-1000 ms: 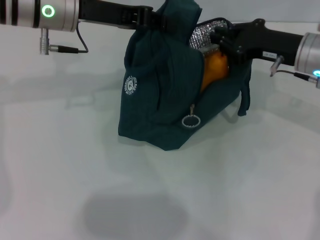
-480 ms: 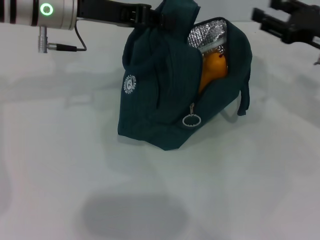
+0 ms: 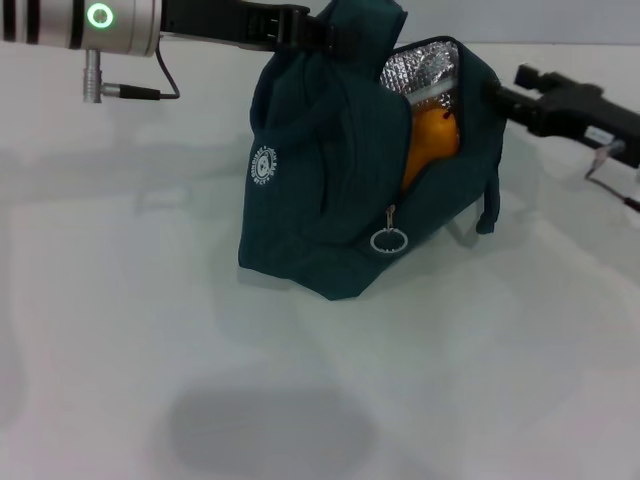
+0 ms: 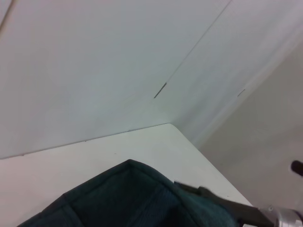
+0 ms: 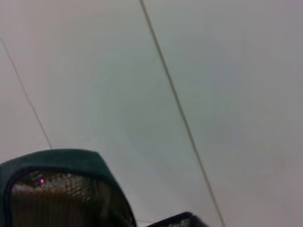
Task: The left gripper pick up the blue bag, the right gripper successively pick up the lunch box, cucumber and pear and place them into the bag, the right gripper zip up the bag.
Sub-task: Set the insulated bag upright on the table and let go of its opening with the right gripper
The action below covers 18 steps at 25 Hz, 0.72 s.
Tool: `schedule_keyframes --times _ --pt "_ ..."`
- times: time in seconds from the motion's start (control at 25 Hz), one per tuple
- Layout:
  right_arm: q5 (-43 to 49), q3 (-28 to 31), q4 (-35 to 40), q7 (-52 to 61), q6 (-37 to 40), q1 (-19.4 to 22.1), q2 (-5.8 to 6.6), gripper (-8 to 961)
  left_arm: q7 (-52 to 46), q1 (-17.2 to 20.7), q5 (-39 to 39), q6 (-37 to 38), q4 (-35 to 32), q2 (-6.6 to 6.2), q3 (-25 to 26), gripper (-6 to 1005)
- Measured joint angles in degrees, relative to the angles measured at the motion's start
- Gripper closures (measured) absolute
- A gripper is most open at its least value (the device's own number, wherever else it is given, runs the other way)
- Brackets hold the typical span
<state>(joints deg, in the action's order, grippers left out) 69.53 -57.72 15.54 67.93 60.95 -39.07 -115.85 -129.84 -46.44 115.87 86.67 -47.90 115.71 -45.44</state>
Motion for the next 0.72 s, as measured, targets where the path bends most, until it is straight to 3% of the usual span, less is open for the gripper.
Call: schedule_keyframes --times 0.16,0.36,0.72 --pt "-0.02 -0.11 -4.29 0.02 -0.39 -2.43 -0.29 230 0.55 0.07 -0.06 -0.02 0.0 0.13 0.0 959" --pt "0.28 -0.52 -7.68 1.81 -2.24 -4.48 -0.33 298 0.83 0.28 -0.14 -0.02 0.32 0.22 0.0 959" --pt "0.19 -3.07 -8.11 2.87 -3.5 -3.73 -0.33 429 1.15 0.8 -0.96 -0.02 2.01 0.17 0.09 959"
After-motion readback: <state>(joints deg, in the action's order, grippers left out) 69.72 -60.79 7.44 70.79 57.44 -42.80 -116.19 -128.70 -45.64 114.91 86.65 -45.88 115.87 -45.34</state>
